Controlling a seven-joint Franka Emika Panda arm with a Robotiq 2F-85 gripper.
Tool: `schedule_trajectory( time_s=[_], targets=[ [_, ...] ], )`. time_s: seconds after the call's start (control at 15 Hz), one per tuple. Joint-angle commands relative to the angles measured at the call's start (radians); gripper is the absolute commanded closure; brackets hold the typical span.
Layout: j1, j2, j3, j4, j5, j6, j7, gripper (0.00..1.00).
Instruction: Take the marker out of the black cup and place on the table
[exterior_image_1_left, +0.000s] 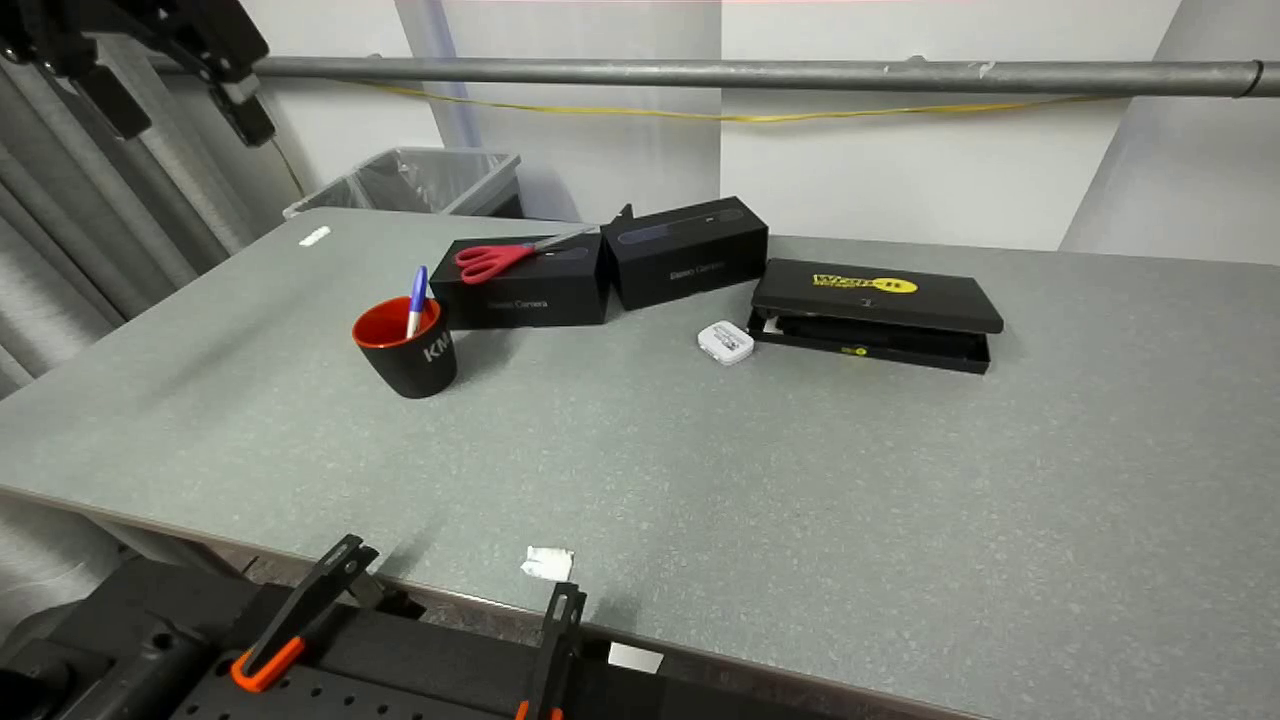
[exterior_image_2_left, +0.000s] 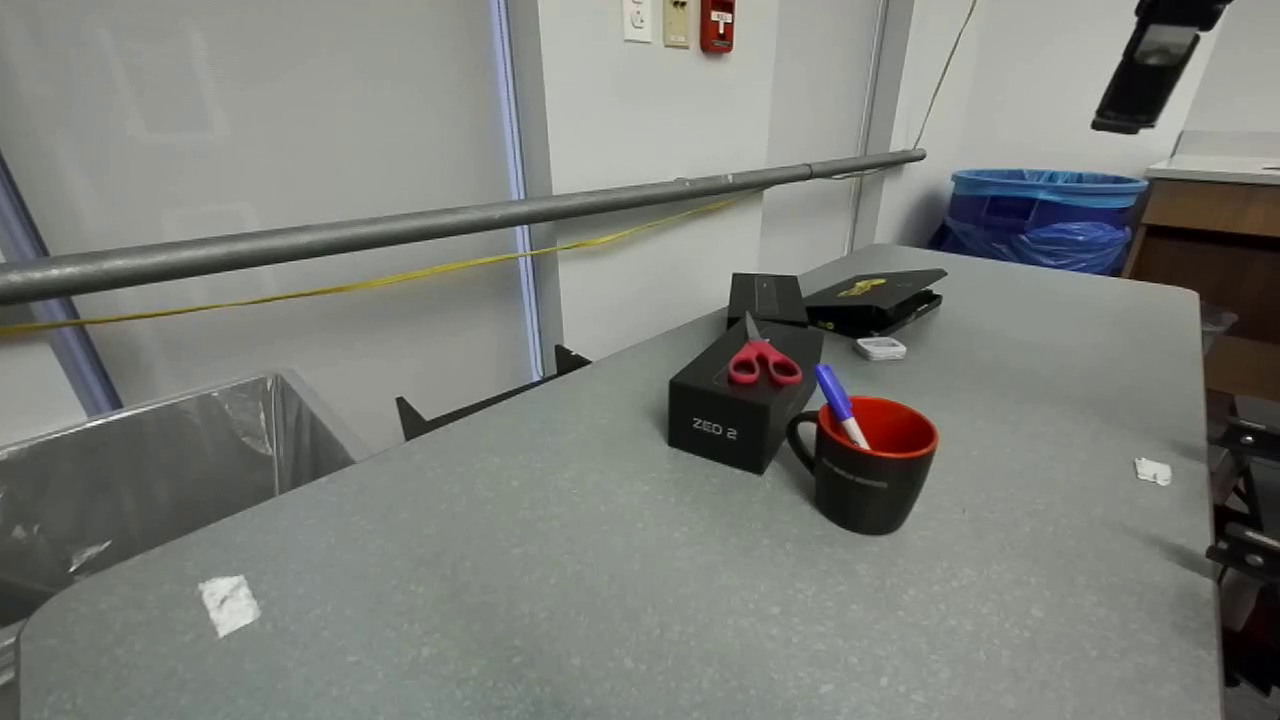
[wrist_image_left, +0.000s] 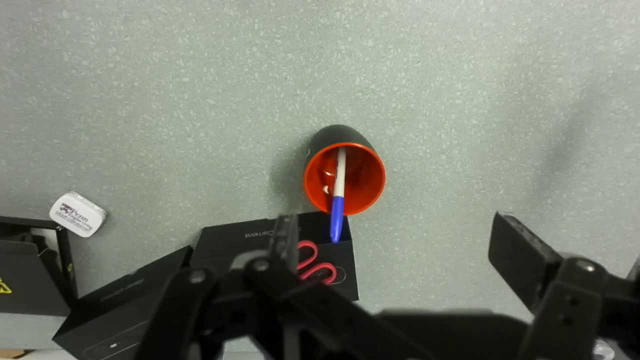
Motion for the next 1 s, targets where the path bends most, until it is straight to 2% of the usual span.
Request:
schedule_trajectory(
  time_s=[0.0, 0.2, 0.6, 0.8, 0.87, 0.93],
  targets=[
    [-0.019, 0.035, 0.016, 0.002, -0.037, 0.043, 0.039, 0.0],
    [-0.048, 0.143, 0.034, 0.006, -0.074, 0.163, 0.075, 0.0],
    [-0.145, 0.422, 0.091, 0.041, -0.264, 0.449, 0.245, 0.0],
    [-0.179, 0.522, 0.086, 0.077, -0.391, 0.494, 0.372, 0.0],
    [-0.162, 0.543, 0.065, 0.095, -0.389, 0.468, 0.374, 0.0],
    [-0.168, 0.554, 0.075, 0.103, -0.368, 0.466, 0.367, 0.0]
  ],
)
